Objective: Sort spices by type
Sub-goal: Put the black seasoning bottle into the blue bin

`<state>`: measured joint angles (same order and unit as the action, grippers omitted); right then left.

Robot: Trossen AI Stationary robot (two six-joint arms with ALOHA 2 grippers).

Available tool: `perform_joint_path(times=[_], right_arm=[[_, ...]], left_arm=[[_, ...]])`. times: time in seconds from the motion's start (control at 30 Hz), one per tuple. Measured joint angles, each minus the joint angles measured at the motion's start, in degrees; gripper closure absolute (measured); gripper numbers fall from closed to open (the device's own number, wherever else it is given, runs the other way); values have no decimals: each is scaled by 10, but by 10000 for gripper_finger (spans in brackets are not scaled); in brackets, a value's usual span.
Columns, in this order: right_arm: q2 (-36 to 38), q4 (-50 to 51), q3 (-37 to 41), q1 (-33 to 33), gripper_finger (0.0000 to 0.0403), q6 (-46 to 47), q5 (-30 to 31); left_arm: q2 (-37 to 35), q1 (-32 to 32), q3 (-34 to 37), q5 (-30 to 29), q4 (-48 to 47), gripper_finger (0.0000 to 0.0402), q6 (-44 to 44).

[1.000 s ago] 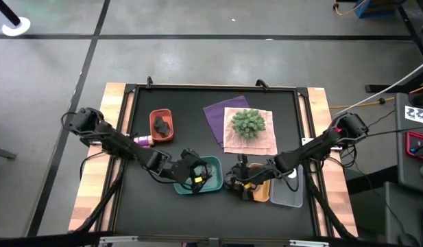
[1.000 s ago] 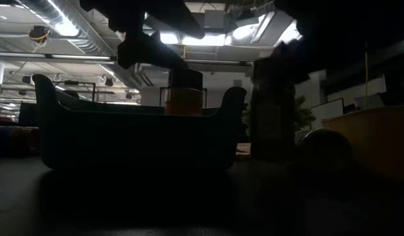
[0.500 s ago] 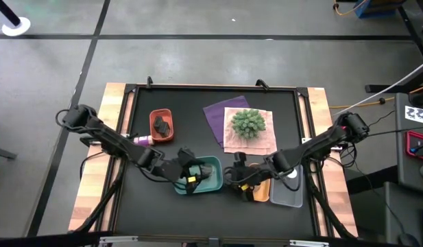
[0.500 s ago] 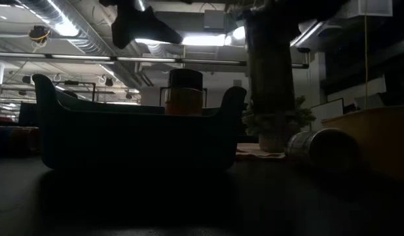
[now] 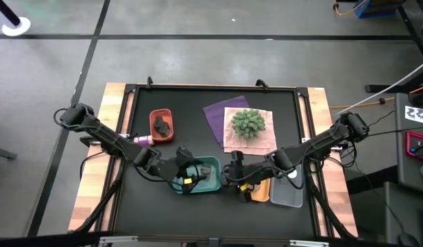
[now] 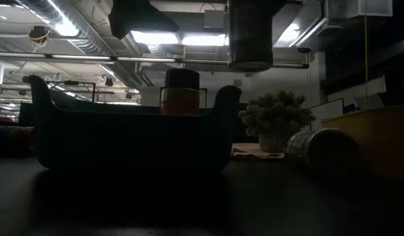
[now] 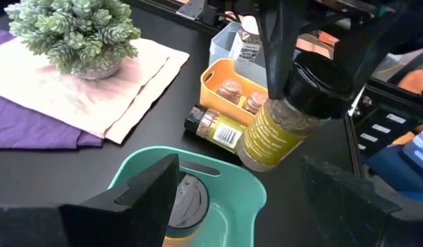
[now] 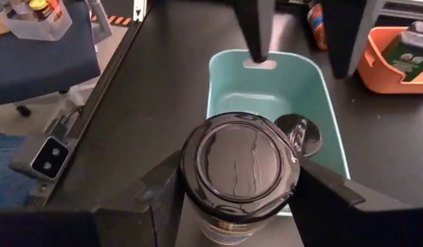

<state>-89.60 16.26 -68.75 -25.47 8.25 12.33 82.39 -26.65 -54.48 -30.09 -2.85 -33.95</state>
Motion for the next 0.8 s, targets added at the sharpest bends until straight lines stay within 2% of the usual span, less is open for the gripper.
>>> perform_joint_path(times=[0.3, 0.8], right_arm=[[-28, -76, 0, 0, 186, -8, 12], [-124, -159, 0, 0, 186, 3, 91]], left_arm=[[0, 0, 0, 0, 1, 119, 30], [0, 0, 0, 0, 0, 119, 34]])
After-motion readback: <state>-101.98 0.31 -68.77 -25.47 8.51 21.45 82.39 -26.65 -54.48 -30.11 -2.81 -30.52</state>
